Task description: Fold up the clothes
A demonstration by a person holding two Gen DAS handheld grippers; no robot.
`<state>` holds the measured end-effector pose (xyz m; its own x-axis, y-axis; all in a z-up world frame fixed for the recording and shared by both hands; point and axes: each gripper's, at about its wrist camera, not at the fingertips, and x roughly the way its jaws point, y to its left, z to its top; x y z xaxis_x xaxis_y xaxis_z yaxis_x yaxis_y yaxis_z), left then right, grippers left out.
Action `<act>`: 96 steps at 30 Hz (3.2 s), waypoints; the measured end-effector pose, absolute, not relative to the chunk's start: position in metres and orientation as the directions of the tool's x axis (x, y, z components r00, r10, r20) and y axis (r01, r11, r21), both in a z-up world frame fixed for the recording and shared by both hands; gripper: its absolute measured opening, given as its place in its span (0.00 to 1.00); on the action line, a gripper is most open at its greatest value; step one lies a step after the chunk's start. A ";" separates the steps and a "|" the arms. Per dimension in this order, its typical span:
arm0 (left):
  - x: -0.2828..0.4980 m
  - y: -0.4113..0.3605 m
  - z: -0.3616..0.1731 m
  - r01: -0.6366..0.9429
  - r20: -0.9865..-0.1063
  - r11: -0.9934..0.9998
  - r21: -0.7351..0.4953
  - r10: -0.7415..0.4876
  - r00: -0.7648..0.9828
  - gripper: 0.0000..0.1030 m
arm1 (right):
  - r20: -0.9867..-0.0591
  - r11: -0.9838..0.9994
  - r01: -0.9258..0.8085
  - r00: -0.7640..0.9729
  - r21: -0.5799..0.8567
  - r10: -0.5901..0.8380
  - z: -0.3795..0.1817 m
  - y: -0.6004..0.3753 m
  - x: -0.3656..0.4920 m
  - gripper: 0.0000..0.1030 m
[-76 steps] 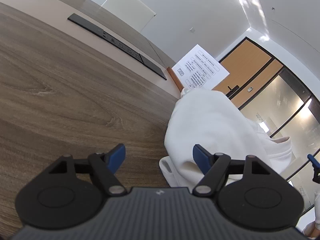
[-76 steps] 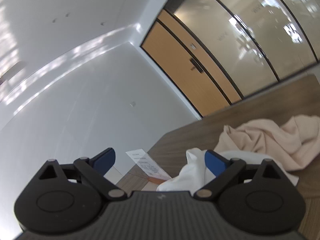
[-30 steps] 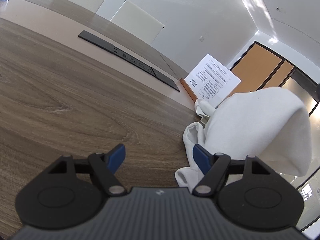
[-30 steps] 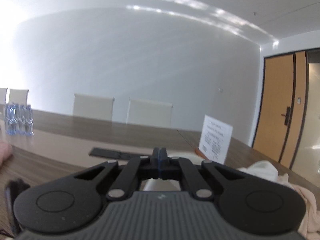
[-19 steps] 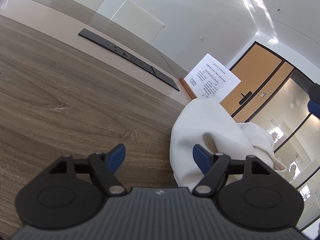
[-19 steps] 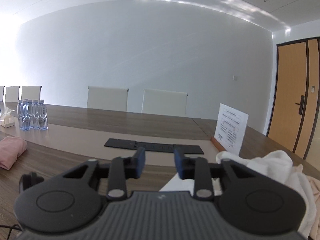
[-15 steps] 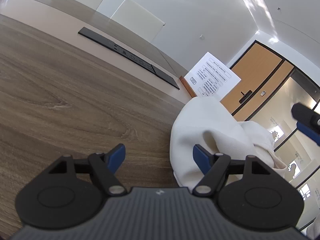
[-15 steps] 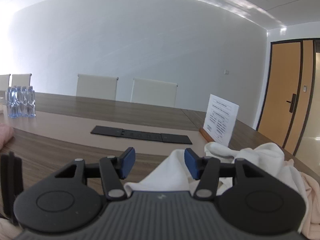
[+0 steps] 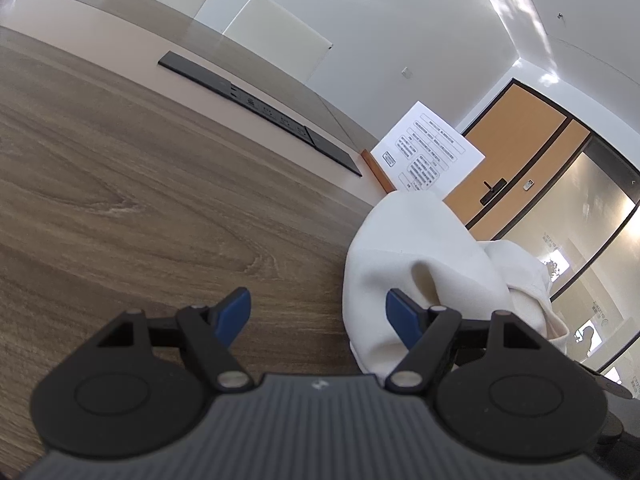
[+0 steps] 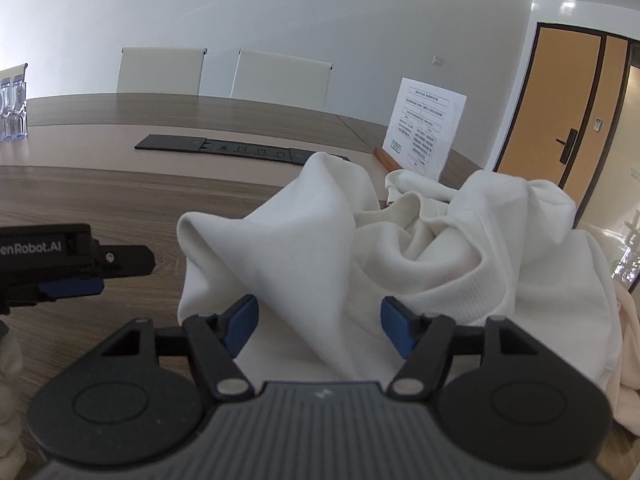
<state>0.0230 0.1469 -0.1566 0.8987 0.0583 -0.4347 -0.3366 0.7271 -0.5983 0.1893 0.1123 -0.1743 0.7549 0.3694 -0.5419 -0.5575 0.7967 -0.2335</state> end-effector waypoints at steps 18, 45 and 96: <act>0.023 0.138 -0.152 -0.343 -0.436 0.768 -0.541 0.093 0.895 0.70 | -0.063 0.811 -0.402 0.907 -0.425 0.416 -0.126 0.125 0.134 0.05; 0.019 0.110 -0.144 -0.388 -0.338 0.847 -0.362 0.269 0.902 0.70 | -0.393 0.579 -0.815 0.537 -0.014 0.747 -0.131 -0.028 0.148 0.62; 0.050 0.089 -0.162 -0.658 -0.511 0.749 -0.073 0.539 0.670 0.70 | -0.432 0.742 -0.405 0.623 0.535 0.652 -0.294 -0.325 0.389 0.95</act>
